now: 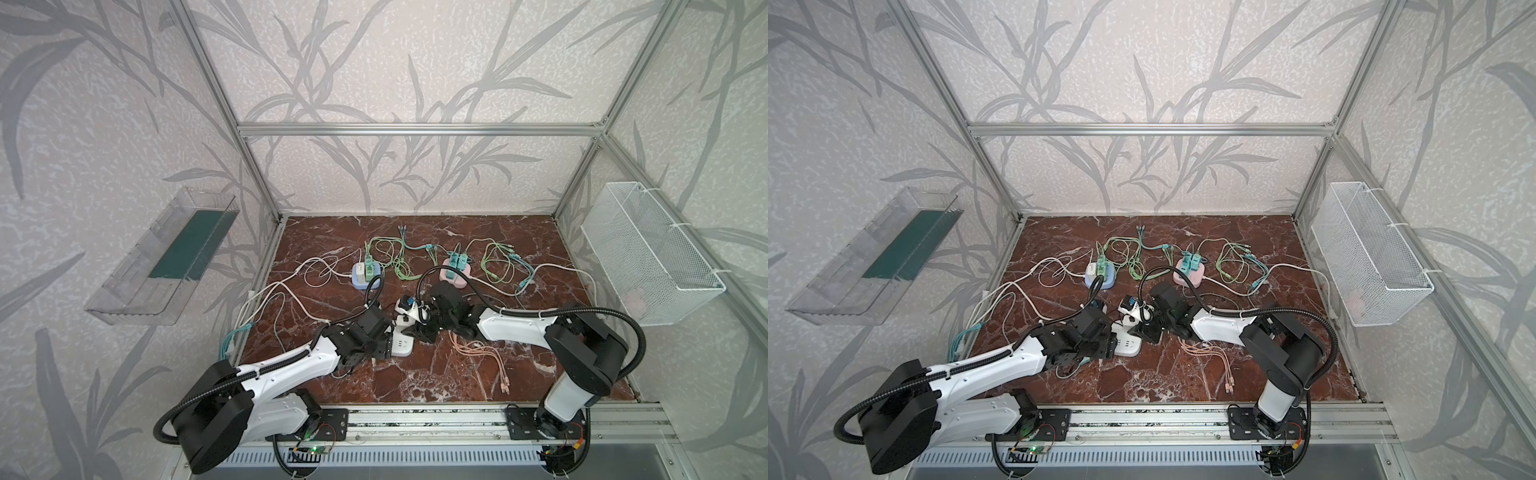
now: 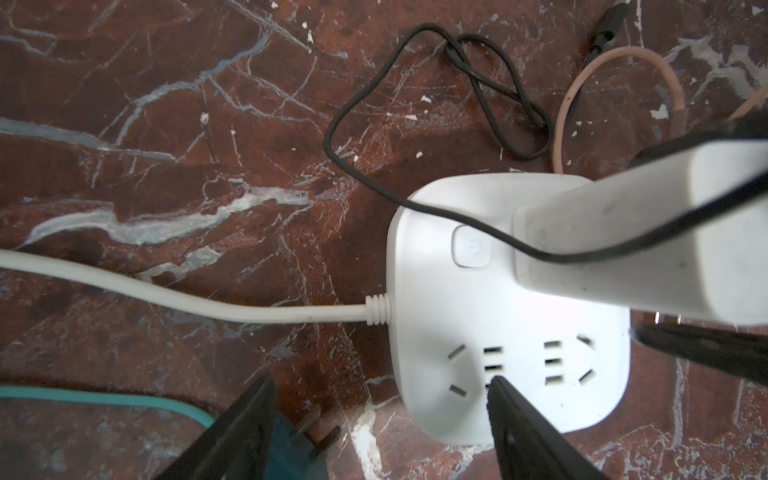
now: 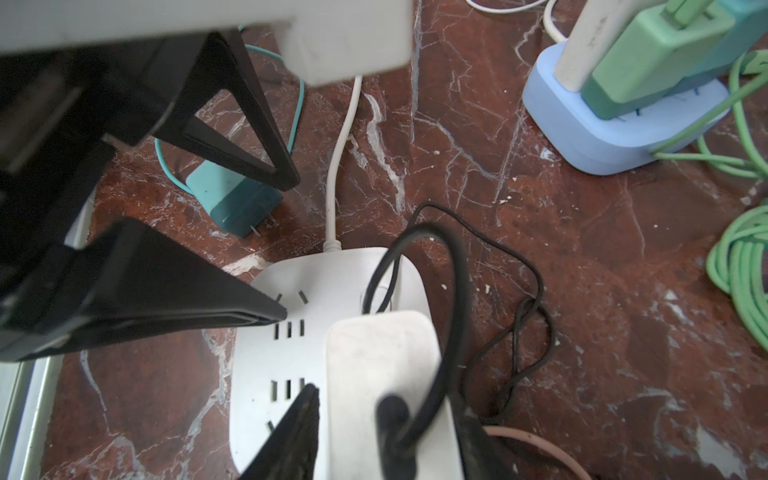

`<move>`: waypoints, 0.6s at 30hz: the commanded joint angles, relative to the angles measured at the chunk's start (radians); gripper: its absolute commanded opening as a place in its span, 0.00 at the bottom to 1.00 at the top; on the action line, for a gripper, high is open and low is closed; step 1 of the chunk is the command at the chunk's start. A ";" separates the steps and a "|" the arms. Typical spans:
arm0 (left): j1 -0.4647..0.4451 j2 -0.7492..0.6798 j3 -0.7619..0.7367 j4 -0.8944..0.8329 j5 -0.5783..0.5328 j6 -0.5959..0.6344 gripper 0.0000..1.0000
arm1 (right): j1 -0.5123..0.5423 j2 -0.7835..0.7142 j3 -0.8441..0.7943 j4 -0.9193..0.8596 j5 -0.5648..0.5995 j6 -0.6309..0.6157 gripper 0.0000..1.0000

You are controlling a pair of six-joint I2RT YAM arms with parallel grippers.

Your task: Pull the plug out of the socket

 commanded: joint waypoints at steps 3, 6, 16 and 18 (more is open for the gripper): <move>0.023 0.035 0.029 0.054 0.067 0.028 0.71 | -0.006 0.006 0.027 -0.018 -0.024 -0.012 0.45; 0.029 0.061 0.034 0.064 0.087 0.035 0.61 | -0.006 0.006 0.028 -0.022 -0.020 -0.015 0.42; 0.029 0.149 0.060 0.043 0.137 0.027 0.43 | -0.006 0.006 0.053 -0.063 -0.035 -0.016 0.27; 0.029 0.177 0.073 0.033 0.150 0.026 0.39 | -0.007 0.006 0.051 -0.058 -0.039 -0.010 0.24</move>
